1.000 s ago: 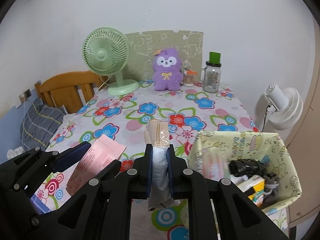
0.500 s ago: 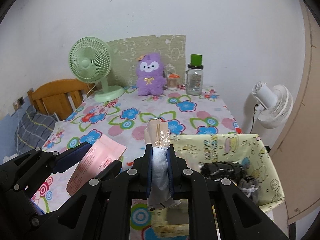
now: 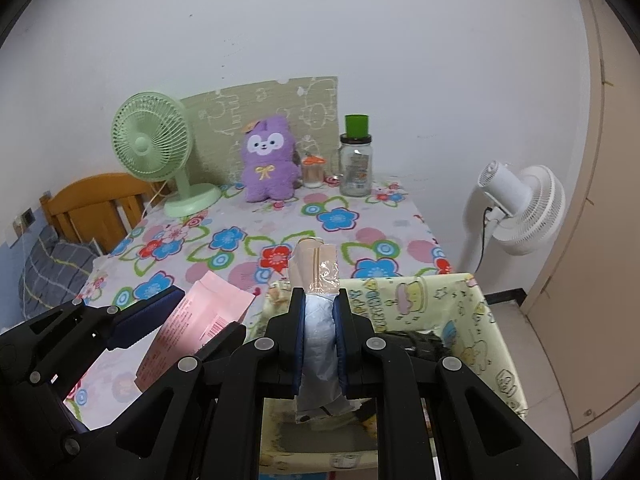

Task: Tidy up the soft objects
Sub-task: 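Lift the white cloth with the right gripper while the left carries the pink packet toward the box, then lower both items into the yellow box and open both grippers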

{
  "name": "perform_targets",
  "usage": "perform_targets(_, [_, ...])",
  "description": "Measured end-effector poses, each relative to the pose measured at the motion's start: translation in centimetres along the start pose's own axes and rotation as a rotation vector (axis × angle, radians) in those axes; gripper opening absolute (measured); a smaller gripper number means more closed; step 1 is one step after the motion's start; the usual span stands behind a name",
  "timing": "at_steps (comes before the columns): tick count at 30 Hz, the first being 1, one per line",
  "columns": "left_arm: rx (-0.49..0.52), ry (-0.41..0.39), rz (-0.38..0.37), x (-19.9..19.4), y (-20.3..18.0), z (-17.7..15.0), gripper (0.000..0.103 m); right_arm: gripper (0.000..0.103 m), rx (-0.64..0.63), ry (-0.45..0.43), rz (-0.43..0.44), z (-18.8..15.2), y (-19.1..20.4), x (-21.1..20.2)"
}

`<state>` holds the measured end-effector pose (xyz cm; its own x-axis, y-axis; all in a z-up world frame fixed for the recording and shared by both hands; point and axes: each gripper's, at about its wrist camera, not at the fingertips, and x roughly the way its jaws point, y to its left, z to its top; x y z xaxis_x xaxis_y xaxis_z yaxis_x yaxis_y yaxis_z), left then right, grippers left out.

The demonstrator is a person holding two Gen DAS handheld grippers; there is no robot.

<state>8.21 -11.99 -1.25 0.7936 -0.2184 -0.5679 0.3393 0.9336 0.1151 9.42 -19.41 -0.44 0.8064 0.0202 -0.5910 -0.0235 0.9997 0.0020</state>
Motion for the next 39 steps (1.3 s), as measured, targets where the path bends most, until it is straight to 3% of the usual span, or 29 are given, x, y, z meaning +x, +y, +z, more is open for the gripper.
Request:
perform_targets(35, [0.067, 0.050, -0.144, 5.6, -7.6, 1.9, 0.041, 0.016, 0.132, 0.048, -0.101, -1.4, -9.7, 2.5])
perform_targets(36, [0.070, 0.053, -0.143, 5.7, -7.7, 1.8, 0.042, 0.016, 0.134, 0.050, -0.100, -1.4, -9.7, 2.7])
perform_targets(39, [0.072, 0.060, -0.132, 5.8, -7.5, 1.7, 0.067, 0.015, 0.138, 0.061, -0.088, -1.6, -9.7, 3.0])
